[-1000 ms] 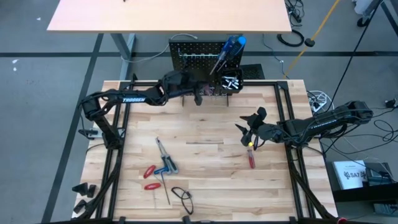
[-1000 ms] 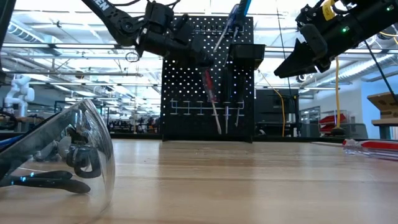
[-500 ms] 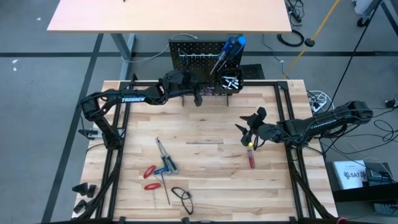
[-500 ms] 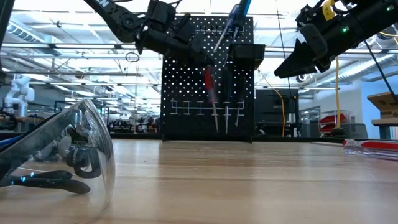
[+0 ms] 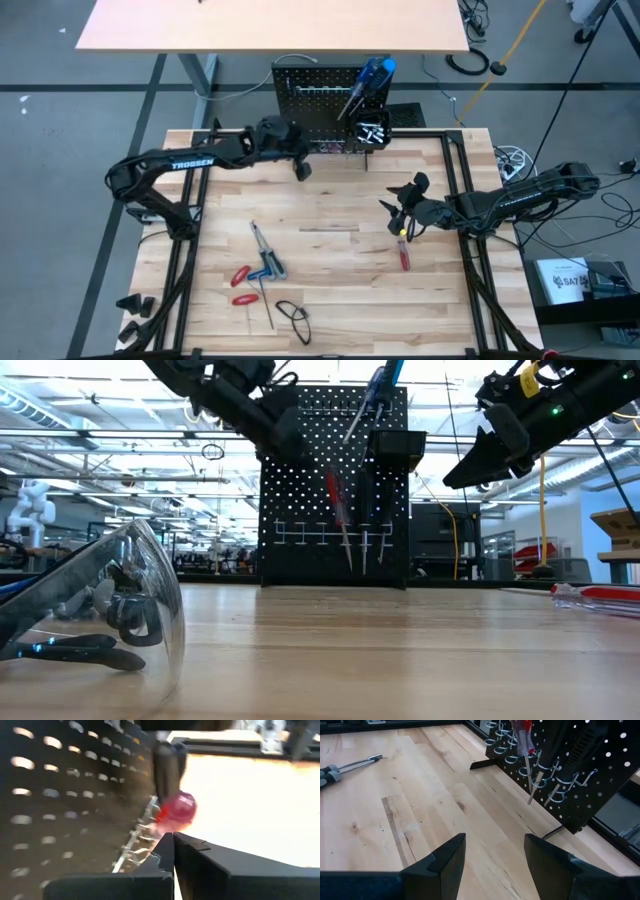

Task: Hang tools onto peg board
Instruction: Hang the red screwdriver on the pegboard

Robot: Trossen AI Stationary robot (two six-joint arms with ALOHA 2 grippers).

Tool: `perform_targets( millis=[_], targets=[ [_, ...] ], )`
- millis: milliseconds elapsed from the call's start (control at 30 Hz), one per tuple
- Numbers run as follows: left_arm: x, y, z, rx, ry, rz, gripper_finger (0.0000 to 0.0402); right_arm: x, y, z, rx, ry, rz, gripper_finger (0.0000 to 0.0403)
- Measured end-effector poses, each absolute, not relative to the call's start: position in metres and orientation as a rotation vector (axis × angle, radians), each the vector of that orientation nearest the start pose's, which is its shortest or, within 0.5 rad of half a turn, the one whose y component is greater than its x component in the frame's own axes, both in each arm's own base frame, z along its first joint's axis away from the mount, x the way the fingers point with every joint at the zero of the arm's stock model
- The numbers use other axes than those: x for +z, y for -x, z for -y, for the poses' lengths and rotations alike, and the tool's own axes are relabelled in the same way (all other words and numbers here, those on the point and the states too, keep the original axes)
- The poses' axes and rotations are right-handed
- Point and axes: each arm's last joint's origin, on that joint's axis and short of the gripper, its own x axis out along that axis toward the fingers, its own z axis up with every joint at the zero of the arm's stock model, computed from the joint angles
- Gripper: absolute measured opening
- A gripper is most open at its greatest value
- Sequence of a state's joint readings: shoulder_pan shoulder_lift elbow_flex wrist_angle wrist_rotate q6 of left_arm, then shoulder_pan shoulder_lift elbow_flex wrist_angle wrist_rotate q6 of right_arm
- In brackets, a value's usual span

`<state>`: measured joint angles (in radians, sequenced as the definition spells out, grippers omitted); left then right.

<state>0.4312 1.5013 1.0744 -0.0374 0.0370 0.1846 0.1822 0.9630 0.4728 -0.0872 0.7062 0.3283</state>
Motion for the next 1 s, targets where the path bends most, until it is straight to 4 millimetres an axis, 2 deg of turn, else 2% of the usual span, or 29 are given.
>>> perform_targets(
  millis=[167, 367, 767, 1000],
  targets=[
    [0.255, -0.322, -0.140, 0.269, -0.066, -0.512, 0.0000, 0.209, -0.189, -0.016, -0.590, -0.062, -0.433, 0.0194],
    [0.239, -0.336, -0.145, 0.236, -0.060, -0.483, 0.0000, 0.209, -0.189, -0.016, -0.592, -0.070, -0.430, 0.0194],
    [0.250, -0.332, -0.168, 0.315, -0.095, -0.344, 0.0000, 0.209, -0.189, -0.016, -0.592, -0.062, -0.432, 0.0194],
    [0.255, -0.336, -0.172, 0.302, -0.103, -0.284, 0.0000, 0.209, -0.189, -0.015, -0.599, -0.062, -0.431, 0.0194]
  ],
)
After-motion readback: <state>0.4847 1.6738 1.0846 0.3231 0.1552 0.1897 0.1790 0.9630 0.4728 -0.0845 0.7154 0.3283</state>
